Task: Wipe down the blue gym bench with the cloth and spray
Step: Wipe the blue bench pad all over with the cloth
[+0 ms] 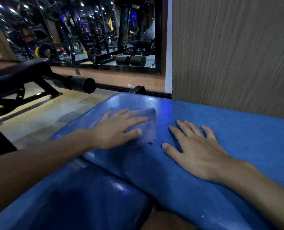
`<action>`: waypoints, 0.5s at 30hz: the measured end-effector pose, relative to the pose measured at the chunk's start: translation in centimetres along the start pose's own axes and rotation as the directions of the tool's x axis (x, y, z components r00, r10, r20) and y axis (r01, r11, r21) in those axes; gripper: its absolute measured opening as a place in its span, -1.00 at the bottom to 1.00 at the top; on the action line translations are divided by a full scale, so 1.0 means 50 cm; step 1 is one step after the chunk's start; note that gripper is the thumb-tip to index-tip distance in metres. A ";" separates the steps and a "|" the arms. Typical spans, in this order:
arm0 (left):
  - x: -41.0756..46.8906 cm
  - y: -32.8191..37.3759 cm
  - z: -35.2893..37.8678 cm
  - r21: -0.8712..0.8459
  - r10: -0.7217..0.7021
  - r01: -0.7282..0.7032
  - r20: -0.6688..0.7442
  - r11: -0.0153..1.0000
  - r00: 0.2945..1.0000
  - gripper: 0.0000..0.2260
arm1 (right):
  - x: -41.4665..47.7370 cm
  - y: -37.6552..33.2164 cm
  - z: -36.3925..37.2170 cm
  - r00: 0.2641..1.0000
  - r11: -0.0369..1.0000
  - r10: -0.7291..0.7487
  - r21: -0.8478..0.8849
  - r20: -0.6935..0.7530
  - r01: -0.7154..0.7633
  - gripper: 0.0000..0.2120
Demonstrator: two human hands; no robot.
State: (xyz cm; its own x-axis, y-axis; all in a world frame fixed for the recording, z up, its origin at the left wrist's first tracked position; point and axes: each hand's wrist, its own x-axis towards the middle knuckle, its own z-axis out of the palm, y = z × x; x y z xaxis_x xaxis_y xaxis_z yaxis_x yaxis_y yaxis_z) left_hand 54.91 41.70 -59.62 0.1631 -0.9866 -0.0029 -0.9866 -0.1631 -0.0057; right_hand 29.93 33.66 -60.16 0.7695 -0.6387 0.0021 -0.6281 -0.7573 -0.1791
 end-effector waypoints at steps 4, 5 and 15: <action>-0.082 0.008 -0.006 0.001 0.160 -0.161 0.056 0.987 0.985 -0.35 | -0.012 -0.009 -0.014 0.999 1.000 -0.016 -0.025 -0.047 0.015 -0.46; -0.078 0.000 -0.005 -0.014 0.170 -0.169 0.040 0.985 0.985 -0.34 | -0.014 -0.015 -0.018 0.998 0.999 -0.028 -0.023 -0.054 0.027 -0.49; 0.176 -0.167 -0.007 -0.157 -0.201 0.182 -0.118 0.971 0.972 -0.52 | 0.001 -0.036 0.013 0.993 0.994 -0.110 -0.019 0.033 0.111 -0.21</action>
State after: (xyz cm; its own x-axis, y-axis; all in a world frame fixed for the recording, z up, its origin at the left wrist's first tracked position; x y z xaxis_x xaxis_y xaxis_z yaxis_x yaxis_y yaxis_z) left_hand 64.60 34.37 -59.26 0.3563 -0.9271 0.1165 -0.9290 -0.3381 0.1508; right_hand 31.16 35.08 -60.46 0.8373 -0.5467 -0.0108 -0.5412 -0.8258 -0.1587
